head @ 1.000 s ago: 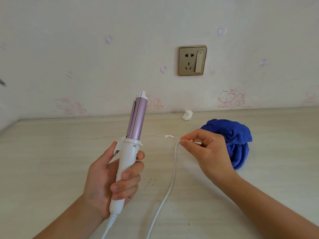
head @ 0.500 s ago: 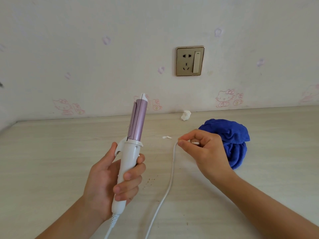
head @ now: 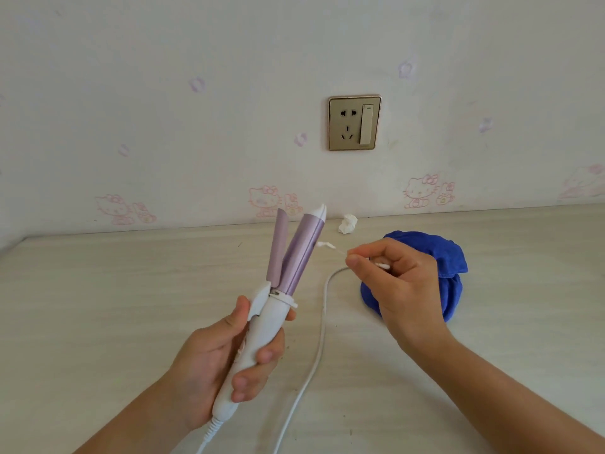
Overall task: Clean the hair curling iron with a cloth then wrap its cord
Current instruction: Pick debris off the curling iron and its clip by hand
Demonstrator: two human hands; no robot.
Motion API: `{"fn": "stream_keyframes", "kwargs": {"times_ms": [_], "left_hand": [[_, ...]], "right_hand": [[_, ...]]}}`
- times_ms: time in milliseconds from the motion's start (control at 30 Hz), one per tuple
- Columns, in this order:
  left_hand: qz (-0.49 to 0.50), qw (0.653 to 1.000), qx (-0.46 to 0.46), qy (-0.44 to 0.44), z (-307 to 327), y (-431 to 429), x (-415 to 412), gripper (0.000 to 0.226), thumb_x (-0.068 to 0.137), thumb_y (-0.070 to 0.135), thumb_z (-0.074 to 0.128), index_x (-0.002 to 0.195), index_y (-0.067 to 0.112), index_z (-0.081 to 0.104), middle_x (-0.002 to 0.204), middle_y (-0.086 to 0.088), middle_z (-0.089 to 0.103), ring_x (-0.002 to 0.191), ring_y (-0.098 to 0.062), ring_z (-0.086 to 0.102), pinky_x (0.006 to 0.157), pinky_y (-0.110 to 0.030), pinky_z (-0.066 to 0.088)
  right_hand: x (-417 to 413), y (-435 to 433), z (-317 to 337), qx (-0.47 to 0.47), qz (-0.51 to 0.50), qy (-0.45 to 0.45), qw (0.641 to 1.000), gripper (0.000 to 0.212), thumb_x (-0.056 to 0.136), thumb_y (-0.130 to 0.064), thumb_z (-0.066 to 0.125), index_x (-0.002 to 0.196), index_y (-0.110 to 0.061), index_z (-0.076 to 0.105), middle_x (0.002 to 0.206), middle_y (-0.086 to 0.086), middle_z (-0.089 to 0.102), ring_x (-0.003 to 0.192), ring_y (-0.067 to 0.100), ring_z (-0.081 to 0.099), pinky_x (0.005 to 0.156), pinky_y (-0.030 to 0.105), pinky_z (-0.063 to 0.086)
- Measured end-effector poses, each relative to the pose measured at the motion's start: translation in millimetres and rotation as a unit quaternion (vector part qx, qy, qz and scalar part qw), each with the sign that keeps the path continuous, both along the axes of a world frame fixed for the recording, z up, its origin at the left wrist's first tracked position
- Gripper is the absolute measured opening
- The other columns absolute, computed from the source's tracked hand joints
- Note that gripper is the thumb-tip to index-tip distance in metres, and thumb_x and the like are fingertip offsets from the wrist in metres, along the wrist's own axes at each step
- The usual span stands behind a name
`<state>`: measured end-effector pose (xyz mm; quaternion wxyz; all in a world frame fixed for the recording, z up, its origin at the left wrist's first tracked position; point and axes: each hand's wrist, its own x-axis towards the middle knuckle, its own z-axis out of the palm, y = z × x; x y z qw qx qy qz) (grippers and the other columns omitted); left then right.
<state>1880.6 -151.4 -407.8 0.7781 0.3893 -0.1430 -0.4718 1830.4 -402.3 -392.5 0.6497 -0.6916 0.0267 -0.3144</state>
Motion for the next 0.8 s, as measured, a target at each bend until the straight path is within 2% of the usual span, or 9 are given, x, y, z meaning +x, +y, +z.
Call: {"fn": "stream_keyframes", "kwargs": {"times_ms": [67, 200, 333, 467, 567, 633, 700, 800], "left_hand": [[0.027, 0.997, 0.058, -0.035, -1, -3, -3, 0.066, 0.088, 0.054, 0.059, 0.122, -0.003, 0.064, 0.073, -0.015, 0.046, 0.038, -0.012, 0.037, 0.037, -0.022, 0.032], [0.061, 0.984, 0.112, -0.123, -3, -8, -6, 0.093, 0.07, 0.066, 0.084, 0.123, -0.005, 0.057, 0.071, -0.015, 0.05, 0.035, -0.013, 0.036, 0.038, -0.02, 0.034], [0.078, 0.966, 0.138, -0.204, -4, -10, -9, 0.076, 0.071, 0.073, 0.078, 0.108, 0.009, 0.064, 0.072, -0.014, 0.053, 0.035, -0.014, 0.038, 0.039, -0.02, 0.035], [0.094, 0.962, 0.143, -0.212, -5, -10, -12, 0.057, 0.089, 0.063, 0.061, 0.114, 0.012, 0.067, 0.071, -0.015, 0.054, 0.035, -0.015, 0.038, 0.038, -0.02, 0.036], [0.089, 0.968, 0.148, -0.183, -5, -9, -11, 0.058, 0.084, 0.059, 0.059, 0.111, 0.008, 0.067, 0.071, -0.017, 0.053, 0.034, -0.016, 0.037, 0.038, -0.02, 0.036], [0.078, 0.96, 0.166, -0.213, -5, -10, -14, 0.06, 0.086, 0.061, 0.06, 0.109, 0.005, 0.063, 0.072, -0.015, 0.054, 0.036, -0.016, 0.038, 0.039, -0.021, 0.036], [0.08, 0.944, 0.191, -0.258, -7, -14, -20, 0.053, 0.088, 0.064, 0.061, 0.104, 0.013, 0.066, 0.073, -0.012, 0.056, 0.038, -0.016, 0.039, 0.04, -0.022, 0.035], [0.119, 0.934, 0.202, -0.269, -7, -15, -21, 0.049, 0.086, 0.065, 0.063, 0.106, 0.02, 0.07, 0.073, -0.013, 0.055, 0.039, -0.017, 0.038, 0.039, -0.023, 0.033]], "right_hand": [[-2, 1, 2, 0.013, -0.011, -0.026, 1.0, 0.003, 0.081, -0.025, 0.077, 0.078, -0.025, 0.077, 0.059, 0.021, 0.042, 0.052, 0.017, 0.035, 0.05, 0.02, 0.034], [-5, 7, -3, -0.043, 0.008, -0.03, 0.999, 0.009, 0.088, -0.013, 0.075, 0.081, -0.018, 0.075, 0.054, 0.018, 0.044, 0.047, 0.012, 0.034, 0.048, 0.018, 0.032], [-3, 10, -9, -0.066, 0.018, -0.002, 0.998, 0.014, 0.091, -0.005, 0.074, 0.081, -0.015, 0.074, 0.049, 0.012, 0.046, 0.044, 0.008, 0.035, 0.047, 0.017, 0.033], [-10, 33, -20, -0.131, 0.083, -0.001, 0.988, 0.009, 0.086, -0.01, 0.074, 0.079, -0.015, 0.076, 0.047, -0.008, 0.041, 0.045, 0.003, 0.034, 0.049, 0.017, 0.033], [-7, 31, -18, -0.143, 0.053, 0.001, 0.988, 0.01, 0.086, -0.013, 0.074, 0.077, -0.017, 0.075, 0.046, -0.009, 0.04, 0.045, 0.004, 0.034, 0.049, 0.018, 0.034], [0, 14, -11, -0.099, -0.003, 0.011, 0.995, 0.016, 0.087, -0.011, 0.074, 0.074, -0.019, 0.071, 0.045, -0.007, 0.038, 0.044, 0.006, 0.032, 0.049, 0.019, 0.033], [3, 1, -8, -0.084, -0.028, 0.025, 0.996, 0.018, 0.09, -0.007, 0.074, 0.076, -0.019, 0.073, 0.046, 0.002, 0.038, 0.044, 0.009, 0.033, 0.048, 0.022, 0.033], [-3, 17, -16, -0.147, 0.032, 0.023, 0.988, 0.011, 0.087, -0.011, 0.075, 0.078, -0.017, 0.075, 0.046, -0.004, 0.041, 0.044, 0.005, 0.035, 0.047, 0.028, 0.037]]}}
